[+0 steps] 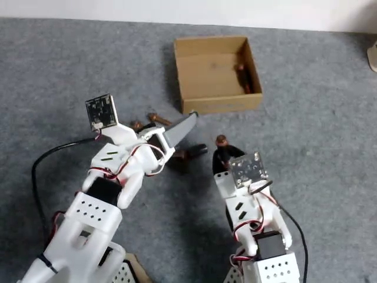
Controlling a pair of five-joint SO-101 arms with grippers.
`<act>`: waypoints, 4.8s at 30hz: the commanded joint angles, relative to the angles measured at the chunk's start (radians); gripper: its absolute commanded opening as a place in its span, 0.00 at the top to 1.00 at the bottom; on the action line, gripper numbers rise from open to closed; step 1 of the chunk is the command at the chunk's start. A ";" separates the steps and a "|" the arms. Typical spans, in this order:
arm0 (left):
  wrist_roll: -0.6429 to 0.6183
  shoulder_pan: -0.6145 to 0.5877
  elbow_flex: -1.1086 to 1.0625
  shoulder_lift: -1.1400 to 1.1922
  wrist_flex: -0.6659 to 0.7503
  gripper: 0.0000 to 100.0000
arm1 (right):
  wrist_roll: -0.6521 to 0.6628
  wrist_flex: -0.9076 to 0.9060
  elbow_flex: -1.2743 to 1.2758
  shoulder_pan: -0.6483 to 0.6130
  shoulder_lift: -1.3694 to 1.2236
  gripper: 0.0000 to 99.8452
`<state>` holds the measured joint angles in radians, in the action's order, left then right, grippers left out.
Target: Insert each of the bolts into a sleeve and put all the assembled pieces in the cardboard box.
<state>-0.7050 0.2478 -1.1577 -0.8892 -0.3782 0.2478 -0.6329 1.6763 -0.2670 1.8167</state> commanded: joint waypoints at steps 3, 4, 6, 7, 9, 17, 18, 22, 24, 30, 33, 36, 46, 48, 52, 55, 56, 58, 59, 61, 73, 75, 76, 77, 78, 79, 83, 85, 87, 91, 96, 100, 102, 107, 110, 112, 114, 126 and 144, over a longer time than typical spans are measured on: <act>-0.005 0.018 0.030 -0.015 0.005 0.60 | 0.011 -0.074 -0.048 0.012 0.012 1.00; -0.005 0.019 0.019 -0.015 0.009 0.60 | 0.011 -0.085 -0.061 0.012 0.012 1.00; -0.005 0.019 0.008 -0.015 0.009 0.60 | 0.011 -0.107 -0.082 0.012 0.012 1.00; -0.005 0.019 0.007 -0.015 0.009 0.60 | 0.011 -0.114 -0.094 0.012 0.012 1.00; -0.005 0.018 0.005 -0.015 0.009 0.60 | 0.012 -0.128 -0.119 0.012 0.012 1.00; -0.005 0.015 0.004 -0.015 0.009 0.60 | 0.008 -0.159 -0.248 0.018 -0.110 1.00; -0.005 0.015 0.004 -0.015 0.009 0.60 | 0.006 -0.157 -0.275 0.018 -0.159 1.00; -0.003 0.013 0.004 -0.015 0.009 0.60 | -0.032 -0.128 -0.403 0.019 -0.337 1.00; -0.003 0.013 0.004 -0.015 0.009 0.60 | -0.035 -0.116 -0.466 0.019 -0.410 1.00; -0.003 0.013 0.002 -0.015 0.009 0.60 | -0.035 -0.107 -0.653 0.019 -0.628 1.00; -0.003 0.013 0.002 -0.015 0.009 0.60 | -0.037 -0.107 -0.739 0.021 -0.740 1.00; -0.003 0.013 0.002 -0.015 0.009 0.60 | -0.037 -0.107 -0.816 0.035 -0.835 1.00; -0.003 0.013 0.002 -0.015 0.008 0.60 | -0.034 -0.093 -1.072 0.084 -1.148 1.00; -0.002 0.013 0.002 -0.015 0.008 0.60 | -0.034 -0.093 -1.119 0.088 -1.210 1.00; -0.002 0.013 0.002 -0.015 0.008 0.60 | -0.031 -0.093 -1.225 0.090 -1.326 1.00; 0.000 0.013 -0.012 -0.015 0.011 0.60 | -0.031 -0.093 -1.311 0.090 -1.412 1.00; 0.008 0.015 -0.018 -0.015 0.011 0.60 | -0.031 -0.093 -1.339 0.090 -1.442 1.00; 0.037 0.019 -0.022 -0.015 0.011 0.60 | -0.029 -0.094 -1.392 0.090 -1.497 1.00; 0.040 0.019 -0.022 -0.015 0.011 0.60 | -0.029 -0.094 -1.420 0.090 -1.523 1.00; 0.040 0.019 -0.021 -0.015 0.012 0.60 | -0.029 -0.094 -1.474 0.091 -1.578 1.00; 0.044 0.016 -0.025 -0.013 0.031 0.60 | -0.031 -0.101 -1.805 0.147 -1.949 1.00; 0.046 0.015 -0.025 -0.013 0.031 0.60 | -0.029 -0.101 -1.859 0.150 -2.002 1.00; 0.046 0.015 -0.025 -0.013 0.031 0.60 | -0.029 -0.101 -1.883 0.150 -2.026 1.00; 0.046 0.015 -0.025 -0.013 0.031 0.60 | -0.029 -0.108 -1.906 0.150 -2.051 1.00; 0.046 0.015 -0.025 -0.013 0.031 0.60 | -0.028 -0.120 -1.937 0.150 -2.077 1.00; 0.046 0.015 -0.025 -0.013 0.031 0.60 | -0.028 -0.133 -1.969 0.148 -2.103 1.00; 0.046 0.015 -0.025 -0.013 0.031 0.60 | -0.028 -0.182 -2.126 0.148 -2.216 1.00; 0.046 0.015 -0.025 -0.013 0.031 0.60 | -0.021 -0.209 -2.210 0.150 -2.275 1.00; 0.046 0.015 -0.025 -0.013 0.031 0.60 | 0.005 -0.246 -2.295 0.150 -2.336 1.00; 0.046 0.015 -0.025 -0.013 0.031 0.60 | 0.006 -0.311 -2.450 0.151 -2.451 1.00; 0.046 0.015 -0.025 -0.013 0.031 0.60 | 0.006 -0.357 -2.611 0.162 -2.582 1.00; 0.046 0.015 -0.025 -0.013 0.031 0.60 | 0.012 -0.360 -2.704 0.177 -2.674 1.00; 0.046 0.015 -0.025 -0.013 0.031 0.60 | 0.012 -0.360 -2.743 0.186 -2.714 1.00; 0.046 0.016 -0.031 -0.013 0.034 0.60 | 0.008 -0.361 -2.772 0.189 -2.776 1.00; 0.046 0.019 -0.036 -0.013 0.046 0.60 | 0.008 -0.361 -2.772 0.189 -2.798 1.00; 0.046 0.018 -0.036 -0.013 0.046 0.60 | 0.006 -0.361 -2.772 0.189 -2.807 1.00; 0.046 0.018 -0.036 -0.013 0.046 0.60 | 0.006 -0.361 -2.770 0.189 -2.819 1.00; 0.048 0.016 -0.036 -0.013 0.046 0.60 | -0.049 -0.355 -2.772 0.189 -2.861 0.85; 0.048 0.018 -0.036 -0.013 0.046 0.60 | -0.057 -0.671 -3.135 0.185 -2.858 0.85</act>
<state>-0.6651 0.2570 -1.1991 -0.8892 -0.3537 0.2002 -1.2175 -1.3341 -0.0859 -1.0787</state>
